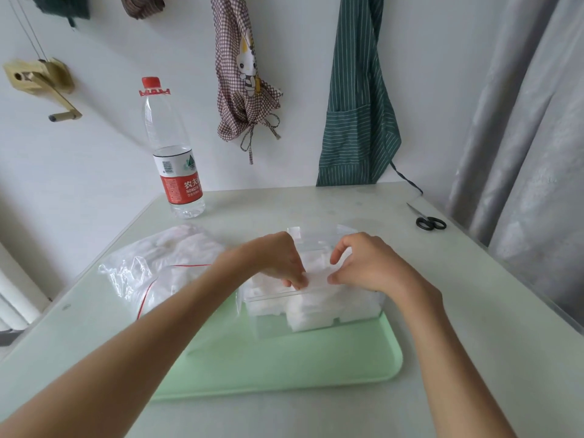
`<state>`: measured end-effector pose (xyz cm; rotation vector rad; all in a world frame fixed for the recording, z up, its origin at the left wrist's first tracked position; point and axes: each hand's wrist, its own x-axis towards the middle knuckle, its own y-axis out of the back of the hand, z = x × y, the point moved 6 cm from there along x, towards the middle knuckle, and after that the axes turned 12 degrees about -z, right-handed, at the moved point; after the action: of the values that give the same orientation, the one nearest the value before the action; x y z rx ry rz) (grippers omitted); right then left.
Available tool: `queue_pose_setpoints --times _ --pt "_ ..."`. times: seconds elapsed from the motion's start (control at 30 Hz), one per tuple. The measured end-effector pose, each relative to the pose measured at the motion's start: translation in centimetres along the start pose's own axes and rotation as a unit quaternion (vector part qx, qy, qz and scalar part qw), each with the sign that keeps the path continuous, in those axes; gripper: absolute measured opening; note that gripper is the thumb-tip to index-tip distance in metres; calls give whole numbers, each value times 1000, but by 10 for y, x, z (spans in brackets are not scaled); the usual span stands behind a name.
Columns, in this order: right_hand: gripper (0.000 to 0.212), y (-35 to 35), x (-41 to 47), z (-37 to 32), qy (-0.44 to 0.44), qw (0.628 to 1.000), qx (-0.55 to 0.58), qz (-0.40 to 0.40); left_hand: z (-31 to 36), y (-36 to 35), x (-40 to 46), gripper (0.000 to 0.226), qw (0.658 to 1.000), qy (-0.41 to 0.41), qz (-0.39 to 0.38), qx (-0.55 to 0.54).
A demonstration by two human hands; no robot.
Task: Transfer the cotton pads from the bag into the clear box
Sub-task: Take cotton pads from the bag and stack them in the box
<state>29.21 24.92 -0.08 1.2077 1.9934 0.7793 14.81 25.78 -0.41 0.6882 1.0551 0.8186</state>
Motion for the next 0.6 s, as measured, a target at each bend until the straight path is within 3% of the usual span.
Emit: queue_pose_setpoints --times 0.1,0.17,0.23,0.33,0.43,0.6 --pt "16 4 -5 -5 13 999 -47 17 0 -7 5 17 998 14 9 59" --pt "38 8 -8 -10 48 997 -61 26 0 -7 5 15 997 10 21 78" --pt "53 4 -8 -15 68 996 -64 -14 0 -1 1 14 994 22 55 91" --pt "55 -10 -2 -13 52 992 -83 -77 5 9 -10 19 992 10 87 89" --pt "55 -14 1 -6 25 990 -106 -87 13 1 -11 10 997 -21 11 76" --pt "55 -14 -1 -4 35 989 -105 -97 6 -16 -5 24 994 -4 -74 81"
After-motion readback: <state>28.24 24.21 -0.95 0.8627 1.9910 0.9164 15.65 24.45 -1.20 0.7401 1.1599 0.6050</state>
